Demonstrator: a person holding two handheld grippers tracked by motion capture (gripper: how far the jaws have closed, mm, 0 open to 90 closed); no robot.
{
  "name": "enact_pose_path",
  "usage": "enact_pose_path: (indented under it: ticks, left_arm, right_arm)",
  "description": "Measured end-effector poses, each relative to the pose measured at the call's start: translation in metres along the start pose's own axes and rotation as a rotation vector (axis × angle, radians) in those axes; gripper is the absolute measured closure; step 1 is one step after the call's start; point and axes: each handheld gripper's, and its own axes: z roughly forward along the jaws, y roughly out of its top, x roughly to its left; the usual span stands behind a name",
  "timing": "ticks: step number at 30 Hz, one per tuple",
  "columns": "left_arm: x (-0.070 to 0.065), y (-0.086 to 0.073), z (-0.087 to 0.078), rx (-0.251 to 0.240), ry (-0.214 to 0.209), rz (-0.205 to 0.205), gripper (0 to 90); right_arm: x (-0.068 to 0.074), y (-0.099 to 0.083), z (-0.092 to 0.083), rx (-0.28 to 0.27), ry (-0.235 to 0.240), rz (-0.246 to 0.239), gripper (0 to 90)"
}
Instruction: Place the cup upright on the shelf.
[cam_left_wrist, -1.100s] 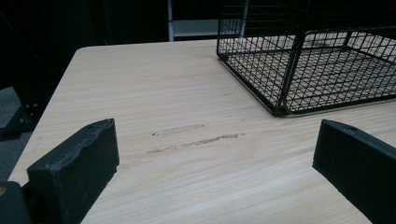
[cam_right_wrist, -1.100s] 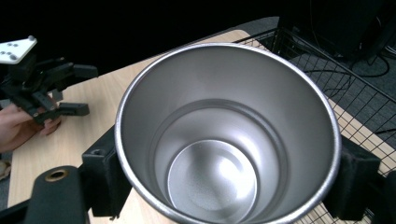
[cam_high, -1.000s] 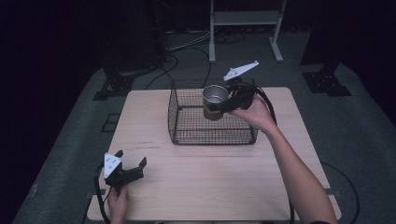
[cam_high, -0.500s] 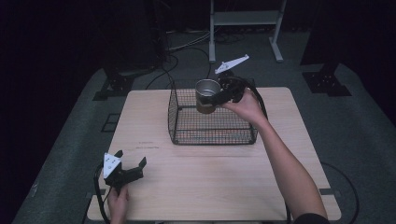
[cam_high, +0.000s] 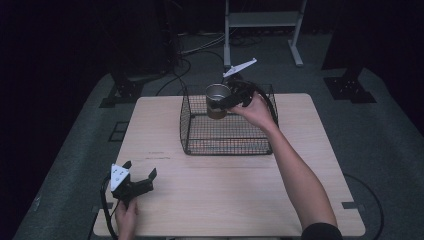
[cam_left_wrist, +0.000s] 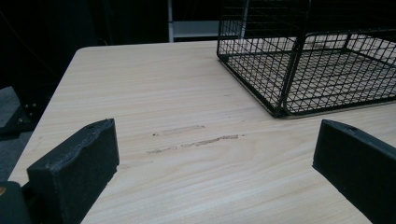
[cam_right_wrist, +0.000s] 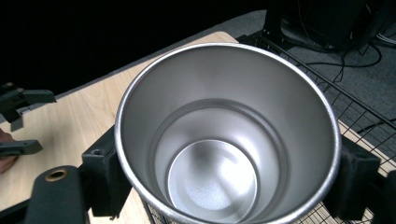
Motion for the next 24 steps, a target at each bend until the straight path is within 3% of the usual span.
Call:
enact_pose_path:
  ticks: [13, 24]
  left_arm:
    - [0.000, 0.000, 0.000, 0.002, -0.001, 0.000, 0.0]
    - [0.000, 0.000, 0.000, -0.001, -0.003, -0.001, 0.0]
  right_arm:
    - [-0.012, -0.014, 0.022, 0.021, -0.014, 0.035, 18.0]
    - [-0.017, -0.021, 0.043, 0.068, -0.023, 0.033, 18.0]
